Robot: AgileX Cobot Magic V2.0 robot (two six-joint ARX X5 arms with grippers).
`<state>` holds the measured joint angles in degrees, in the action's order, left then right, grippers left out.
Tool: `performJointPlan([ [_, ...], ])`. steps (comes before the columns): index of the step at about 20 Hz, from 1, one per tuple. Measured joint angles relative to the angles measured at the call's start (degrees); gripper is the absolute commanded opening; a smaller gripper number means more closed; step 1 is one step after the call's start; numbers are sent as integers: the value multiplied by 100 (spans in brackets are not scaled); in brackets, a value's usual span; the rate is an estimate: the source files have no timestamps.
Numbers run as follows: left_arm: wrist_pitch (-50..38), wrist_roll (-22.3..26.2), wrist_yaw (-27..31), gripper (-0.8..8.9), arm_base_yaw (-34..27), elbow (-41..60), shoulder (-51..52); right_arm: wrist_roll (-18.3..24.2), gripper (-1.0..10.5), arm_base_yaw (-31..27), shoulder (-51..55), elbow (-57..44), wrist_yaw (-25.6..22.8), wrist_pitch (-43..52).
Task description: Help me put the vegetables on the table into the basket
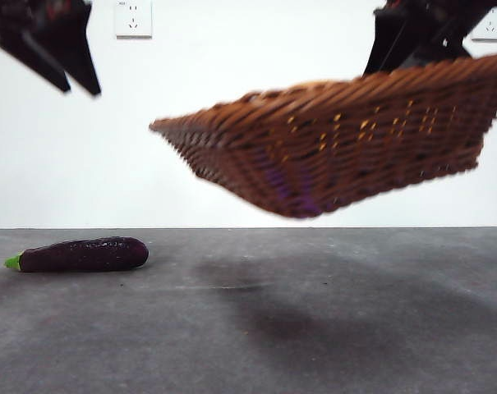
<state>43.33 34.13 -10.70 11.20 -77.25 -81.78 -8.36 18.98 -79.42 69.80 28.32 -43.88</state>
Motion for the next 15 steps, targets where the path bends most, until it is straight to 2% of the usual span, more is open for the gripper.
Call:
performJointPlan([
  [4,-662,435,-553,535,-216,0,-986,232,-12,-59,0,599,7,-372],
  [8,-1014,765,-588,535,-293,0,-1917,369,-12,-74,13,898,7,-448],
  [15,-1338,872,-839,535,-505,0,-2782,542,-12,-74,13,898,0,-358],
])
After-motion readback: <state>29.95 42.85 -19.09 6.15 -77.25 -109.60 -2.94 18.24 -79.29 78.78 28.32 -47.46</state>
